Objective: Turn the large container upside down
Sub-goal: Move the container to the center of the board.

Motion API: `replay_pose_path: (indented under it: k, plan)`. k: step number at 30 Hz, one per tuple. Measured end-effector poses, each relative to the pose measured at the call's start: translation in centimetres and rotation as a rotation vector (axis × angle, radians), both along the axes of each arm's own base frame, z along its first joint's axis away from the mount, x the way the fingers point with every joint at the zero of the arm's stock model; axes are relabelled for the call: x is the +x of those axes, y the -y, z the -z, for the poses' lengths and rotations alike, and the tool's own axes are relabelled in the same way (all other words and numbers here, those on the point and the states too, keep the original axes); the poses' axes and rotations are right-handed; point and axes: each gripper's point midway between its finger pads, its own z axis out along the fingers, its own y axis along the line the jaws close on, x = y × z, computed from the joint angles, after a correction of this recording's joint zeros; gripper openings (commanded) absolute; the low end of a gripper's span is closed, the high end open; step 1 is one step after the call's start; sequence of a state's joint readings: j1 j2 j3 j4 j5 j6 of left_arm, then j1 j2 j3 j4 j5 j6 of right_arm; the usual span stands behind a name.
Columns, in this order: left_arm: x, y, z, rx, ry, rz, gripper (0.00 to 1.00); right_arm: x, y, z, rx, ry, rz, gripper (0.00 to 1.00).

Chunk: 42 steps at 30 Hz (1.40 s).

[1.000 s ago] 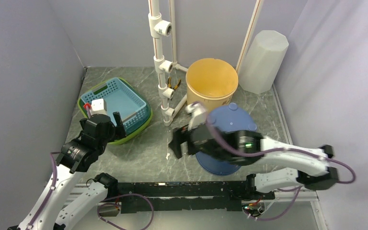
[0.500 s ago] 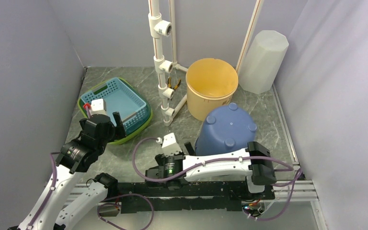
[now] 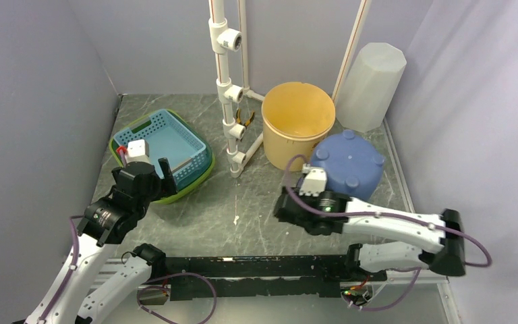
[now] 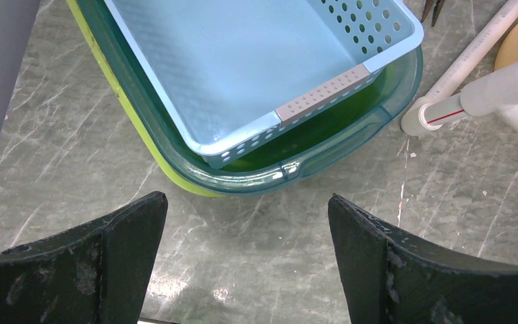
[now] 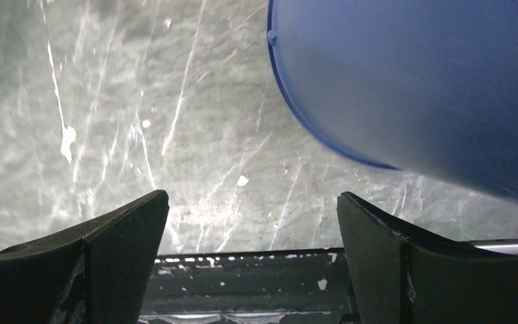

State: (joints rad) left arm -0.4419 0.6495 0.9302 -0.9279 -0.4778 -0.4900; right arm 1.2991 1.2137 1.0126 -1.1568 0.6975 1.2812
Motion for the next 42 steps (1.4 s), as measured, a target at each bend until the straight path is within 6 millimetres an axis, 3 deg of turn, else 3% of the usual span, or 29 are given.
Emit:
replay_pose_path:
  k: [6,10,20,34,42]
  plan:
    - [0.0,0.2,0.0,-0.005,-0.002,0.011,0.94,2.2,4.7,-1.2,0.21,0.047,0.171,1.0]
    - [0.0,0.4,0.2,-0.005,-0.009,0.023,0.94,3.3,6.8,-2.8,0.277,0.105,0.244,1.0]
    - [0.1,0.9,0.7,-0.003,-0.033,0.048,0.94,7.3,13.4,-2.7,0.049,0.123,0.462,1.0]
    - [0.3,1.4,1.2,-0.003,-0.057,0.072,0.94,12.1,19.8,-3.6,0.028,0.183,0.556,1.0]
    - [0.5,2.2,1.2,-0.02,-0.058,0.108,0.94,16.1,22.9,-1.6,0.009,0.095,0.54,1.0]
